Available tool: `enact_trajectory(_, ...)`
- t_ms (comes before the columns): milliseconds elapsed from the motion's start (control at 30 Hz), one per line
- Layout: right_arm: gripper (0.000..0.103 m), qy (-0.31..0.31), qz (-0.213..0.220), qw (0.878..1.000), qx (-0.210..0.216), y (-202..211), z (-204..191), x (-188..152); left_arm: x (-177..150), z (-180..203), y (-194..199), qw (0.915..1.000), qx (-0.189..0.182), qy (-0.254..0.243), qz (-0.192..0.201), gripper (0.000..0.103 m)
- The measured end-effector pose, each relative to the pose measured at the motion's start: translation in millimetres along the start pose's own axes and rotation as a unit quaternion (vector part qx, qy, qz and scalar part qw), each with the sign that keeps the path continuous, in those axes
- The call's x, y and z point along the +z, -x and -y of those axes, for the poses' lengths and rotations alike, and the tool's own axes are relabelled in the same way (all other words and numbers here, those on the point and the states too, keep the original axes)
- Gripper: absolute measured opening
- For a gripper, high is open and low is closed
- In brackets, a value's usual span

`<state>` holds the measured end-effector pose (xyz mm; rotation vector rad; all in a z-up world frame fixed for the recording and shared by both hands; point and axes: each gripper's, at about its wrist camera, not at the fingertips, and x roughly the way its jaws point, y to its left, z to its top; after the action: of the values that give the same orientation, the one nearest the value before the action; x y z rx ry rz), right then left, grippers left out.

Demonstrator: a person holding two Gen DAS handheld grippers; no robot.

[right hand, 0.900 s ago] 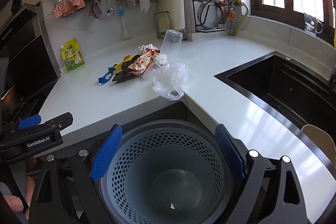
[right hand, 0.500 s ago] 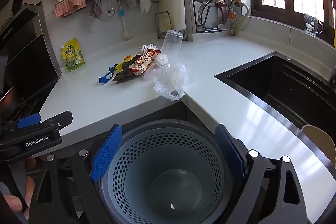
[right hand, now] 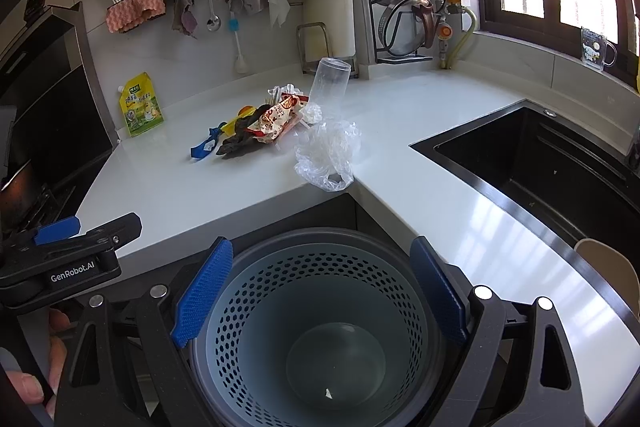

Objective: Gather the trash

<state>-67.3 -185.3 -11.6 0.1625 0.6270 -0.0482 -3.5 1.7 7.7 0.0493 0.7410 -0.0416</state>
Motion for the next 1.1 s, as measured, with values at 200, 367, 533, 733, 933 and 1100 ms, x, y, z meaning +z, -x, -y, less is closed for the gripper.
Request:
enact_trajectory(200, 0.086, 0.0, 0.002, 1.0, 0.0, 0.7, -0.2, -0.6, -0.8, 1.9, 0.5, 1.0, 0.0, 0.0, 0.003, 0.097)
enact_trajectory(367, 0.086, 0.0, 0.003, 1.0, -0.001, 1.0, 0.2, -0.8, 0.7, 1.8, 0.2, 1.0, -0.001, 0.0, 0.002, 0.097)
enact_trajectory(533, 0.086, -0.001, 0.003, 1.0, -0.001, 0.8, 0.3, -0.8, -0.4, 2.1, 1.2, 1.0, 0.0, -0.001, 0.004, 0.097)
enact_trajectory(733, 0.086, -0.001, 0.003, 1.0, 0.0, 0.7, 0.5, -0.7, -1.7, 2.7, 0.7, 1.0, 0.0, -0.001, 0.004, 0.097)
enact_trajectory(933, 0.086, -0.003, 0.005, 1.0, 0.0, 1.2, 1.2, -0.9, -3.0, 4.9, -0.3, 1.0, 0.001, -0.003, 0.004, 0.097)
enact_trajectory(1100, 0.086, -0.004, 0.005, 1.0, 0.0, 1.1, 1.6, -0.9, -3.4, 5.9, -1.0, 1.0, 0.001, -0.003, 0.003, 0.097)
